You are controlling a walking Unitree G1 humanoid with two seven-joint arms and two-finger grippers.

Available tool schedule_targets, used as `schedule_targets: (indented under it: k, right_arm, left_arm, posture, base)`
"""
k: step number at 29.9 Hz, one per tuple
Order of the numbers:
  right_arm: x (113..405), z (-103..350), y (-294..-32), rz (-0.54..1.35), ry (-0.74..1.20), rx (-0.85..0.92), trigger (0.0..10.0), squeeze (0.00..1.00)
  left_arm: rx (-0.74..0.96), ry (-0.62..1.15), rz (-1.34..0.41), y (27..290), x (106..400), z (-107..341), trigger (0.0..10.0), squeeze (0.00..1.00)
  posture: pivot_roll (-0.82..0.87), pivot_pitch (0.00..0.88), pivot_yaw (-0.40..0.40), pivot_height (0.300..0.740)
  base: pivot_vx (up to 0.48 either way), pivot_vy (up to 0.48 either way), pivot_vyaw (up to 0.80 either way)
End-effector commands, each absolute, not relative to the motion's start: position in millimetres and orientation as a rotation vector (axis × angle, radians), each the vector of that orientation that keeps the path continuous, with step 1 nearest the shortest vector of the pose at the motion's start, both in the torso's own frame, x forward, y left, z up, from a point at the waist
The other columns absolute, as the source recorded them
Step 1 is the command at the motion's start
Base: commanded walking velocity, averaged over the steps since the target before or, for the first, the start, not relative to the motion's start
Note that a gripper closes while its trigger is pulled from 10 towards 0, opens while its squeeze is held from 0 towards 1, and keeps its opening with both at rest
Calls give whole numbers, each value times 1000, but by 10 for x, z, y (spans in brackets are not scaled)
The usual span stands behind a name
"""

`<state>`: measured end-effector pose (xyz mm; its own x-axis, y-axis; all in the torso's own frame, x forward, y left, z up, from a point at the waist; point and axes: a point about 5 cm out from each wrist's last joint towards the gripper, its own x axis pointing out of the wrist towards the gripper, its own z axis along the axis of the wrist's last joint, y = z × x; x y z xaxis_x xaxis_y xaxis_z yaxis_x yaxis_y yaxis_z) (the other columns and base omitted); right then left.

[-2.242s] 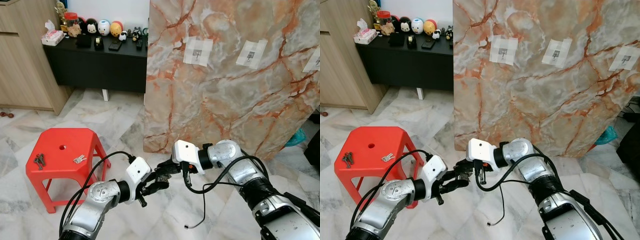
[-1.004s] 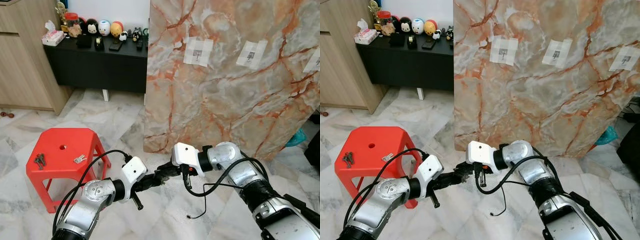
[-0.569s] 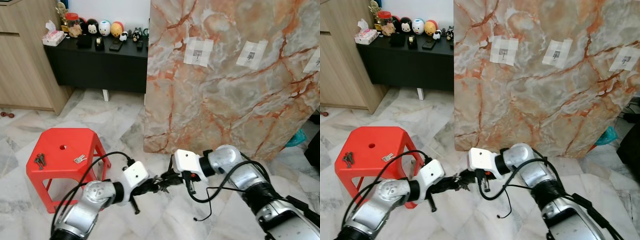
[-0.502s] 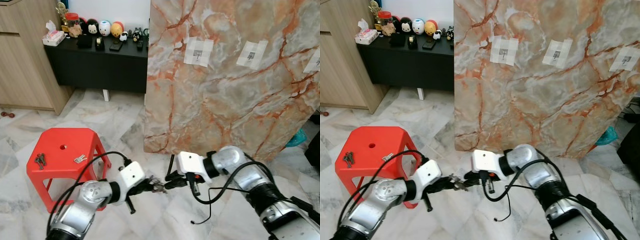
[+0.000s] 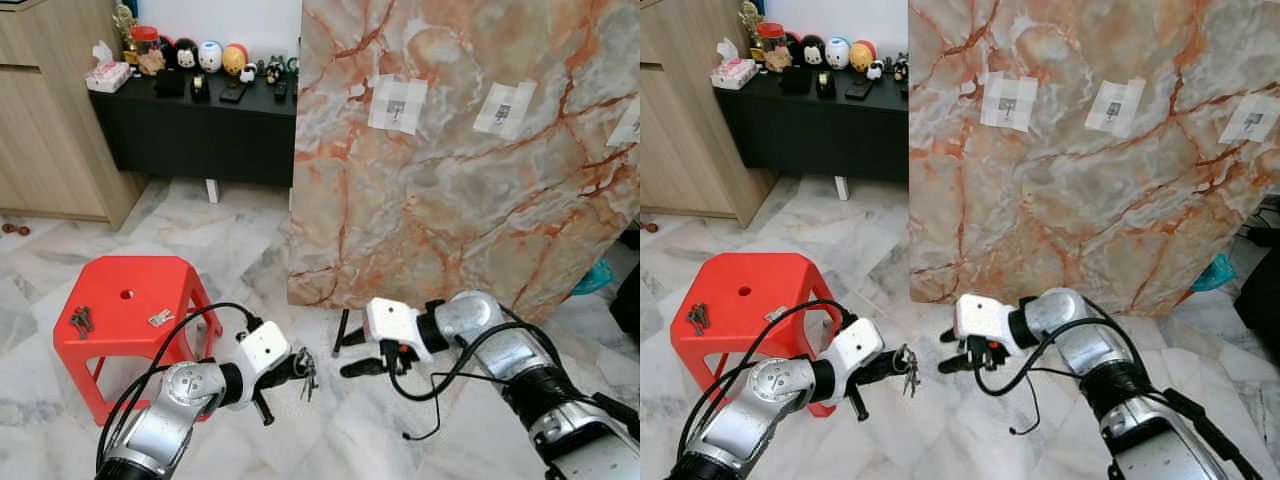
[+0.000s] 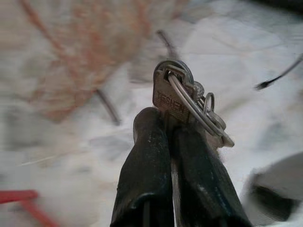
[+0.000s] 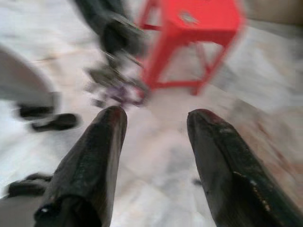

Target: Hang keys on a hook

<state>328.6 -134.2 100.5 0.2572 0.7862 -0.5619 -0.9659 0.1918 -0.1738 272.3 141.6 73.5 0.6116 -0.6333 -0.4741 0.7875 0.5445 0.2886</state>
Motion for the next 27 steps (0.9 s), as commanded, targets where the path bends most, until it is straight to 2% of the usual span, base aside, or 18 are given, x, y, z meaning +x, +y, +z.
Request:
schedule_targets:
  k: [1, 2, 4, 5, 9, 12, 14, 16, 17, 18, 20, 24, 27]
  right_arm:
    - [3343, 947, -1554, 1114, 435, -557, 10000, 0]
    - [3347, 911, -1603, 1064, 450, -541, 10000, 0]
    - [3349, 872, -1653, 1012, 465, -522, 10000, 0]
    - [3345, 856, -1666, 1001, 472, -519, 10000, 0]
    - [3281, 674, -1806, 878, 532, -470, 10000, 0]
    - [3241, 519, -1927, 723, 577, -425, 10000, 0]
    - [3219, 436, -2023, 592, 603, -376, 10000, 0]
    - [3210, 413, -2056, 552, 611, -356, 10000, 0]
    - [3176, 347, -2144, 441, 629, -308, 10000, 0]
    - [3176, 347, -2144, 441, 629, -308, 10000, 0]
    - [3026, 168, -2312, 255, 691, -249, 10000, 0]
    - [2831, -26, -2416, 119, 761, -192, 10000, 0]
    - [2652, -203, -2414, 33, 822, -144, 10000, 0]
  left_arm:
    - [735, 266, -804, 1444, 2825, 805, 3725, 0]
    - [818, 246, -780, 1470, 2861, 827, 9608, 0]
    - [902, 222, -758, 1496, 2897, 853, 9608, 0]
    - [914, 216, -749, 1504, 2910, 864, 10000, 0]
    - [1080, 115, -689, 1499, 3025, 994, 10000, 0]
    - [1243, -24, -682, 1372, 3065, 1035, 10000, 0]
    - [1256, -103, -717, 1232, 3037, 1042, 10000, 0]
    - [1253, -124, -728, 1187, 3026, 1048, 10000, 0]
    - [1239, -181, -731, 1093, 3016, 1074, 10000, 0]
    - [1239, -181, -731, 1093, 3016, 1074, 10000, 0]
    - [1208, -326, -639, 961, 3050, 1227, 10000, 0]
    - [1194, -469, -568, 834, 3073, 1400, 10000, 0]
    - [1147, -543, -598, 645, 3074, 1470, 10000, 0]
  posture:
    - [69, 0, -143, 740]
    - [64, 0, -141, 740]
    - [62, 0, -138, 740]
    - [60, 0, -135, 740]
    - [60, 0, -128, 740]
    - [58, 0, -122, 740]
    - [57, 0, -121, 740]
    - [57, 0, -121, 740]
    - [55, 0, -121, 740]
    - [55, 0, -121, 740]
    - [56, 0, -127, 740]
    - [68, 0, -133, 740]
    - [68, 0, -129, 740]
  base:
    - [0, 0, 0]
    - [0, 0, 0]
    - [0, 0, 0]
    - [0, 0, 0]
    - [0, 0, 0]
    - [0, 0, 0]
    - [0, 0, 0]
    - [0, 0, 0]
    - [0, 0, 0]
    - [0, 0, 0]
    - [0, 0, 0]
    - [0, 0, 0]
    - [0, 0, 0]
